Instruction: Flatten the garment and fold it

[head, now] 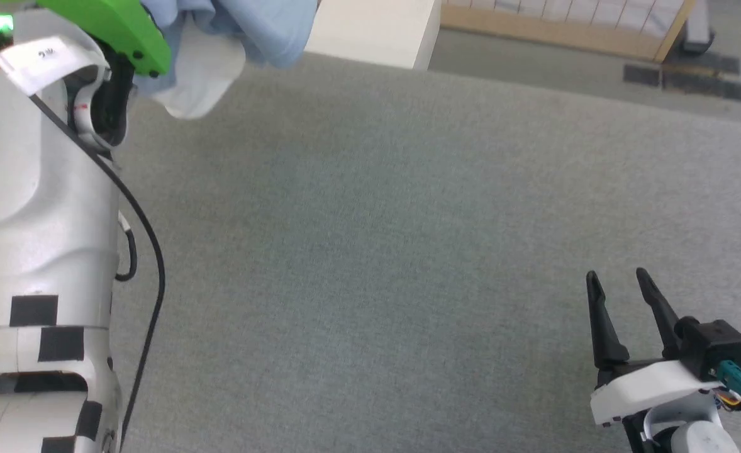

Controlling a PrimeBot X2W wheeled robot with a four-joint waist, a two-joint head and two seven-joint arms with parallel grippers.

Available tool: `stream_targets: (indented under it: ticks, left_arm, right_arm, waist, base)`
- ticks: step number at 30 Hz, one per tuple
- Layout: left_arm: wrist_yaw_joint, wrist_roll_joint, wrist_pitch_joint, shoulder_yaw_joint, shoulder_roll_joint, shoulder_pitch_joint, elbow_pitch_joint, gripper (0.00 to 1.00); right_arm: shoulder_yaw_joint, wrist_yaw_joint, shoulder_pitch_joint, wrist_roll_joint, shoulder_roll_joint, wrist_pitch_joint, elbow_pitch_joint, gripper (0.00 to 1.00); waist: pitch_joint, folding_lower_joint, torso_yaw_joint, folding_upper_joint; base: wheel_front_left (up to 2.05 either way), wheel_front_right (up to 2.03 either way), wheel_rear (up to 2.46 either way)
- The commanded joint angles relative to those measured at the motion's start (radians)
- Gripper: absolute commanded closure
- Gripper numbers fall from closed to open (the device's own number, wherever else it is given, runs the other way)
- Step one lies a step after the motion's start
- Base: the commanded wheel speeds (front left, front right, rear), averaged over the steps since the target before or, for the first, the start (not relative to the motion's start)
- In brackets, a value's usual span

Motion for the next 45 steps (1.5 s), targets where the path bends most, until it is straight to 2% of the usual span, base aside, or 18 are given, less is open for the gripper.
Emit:
stream_targets:
  ticks: [1,9,20,29,36,45]
  left_arm:
    - [-0.006,0.005,0.001,-0.006,0.008,-0.024,-0.012,1.0]
    - [-0.027,-0.01,0.038,-0.066,-0.006,-0.041,-0.029,1.0]
    - [-0.041,-0.13,0.058,-0.202,-0.115,0.004,-0.079,1.0]
    - [-0.042,-0.2,0.066,-0.337,-0.157,0.064,-0.094,1.0]
    - [-0.041,-0.201,0.101,-0.473,-0.174,0.171,-0.002,1.0]
    - [-0.033,-0.216,0.195,-0.62,-0.182,0.304,0.183,1.0]
  right_arm:
    - [0.003,-0.002,0.009,0.016,0.002,-0.014,0.01,0.0]
    - [0.002,-0.002,0.019,0.046,0.002,-0.039,0.059,0.0]
    - [-0.033,-0.002,0.011,0.042,0.002,-0.053,0.085,0.0]
    - [-0.053,-0.002,0.011,0.043,0.002,-0.053,0.08,0.0]
    - [-0.054,-0.002,0.007,0.051,0.002,-0.056,0.082,0.0]
    - [-0.058,-0.002,-0.005,0.049,0.002,-0.059,0.089,0.0]
  waist:
    - [-0.067,0.0,-0.034,0.0]
    - [-0.134,0.0,-0.101,0.0]
    - [-0.166,0.0,-0.247,0.0]
    - [-0.133,0.0,-0.345,0.0]
    - [-0.105,0.0,-0.383,0.0]
    - [-0.079,0.0,-0.386,0.0]
  base:
    - [0.0,0.0,0.0]
    - [0.0,0.0,0.0]
    - [0.0,0.0,0.0]
    - [0.0,0.0,0.0]
    - [0.0,0.0,0.0]
    - [0.0,0.0,0.0]
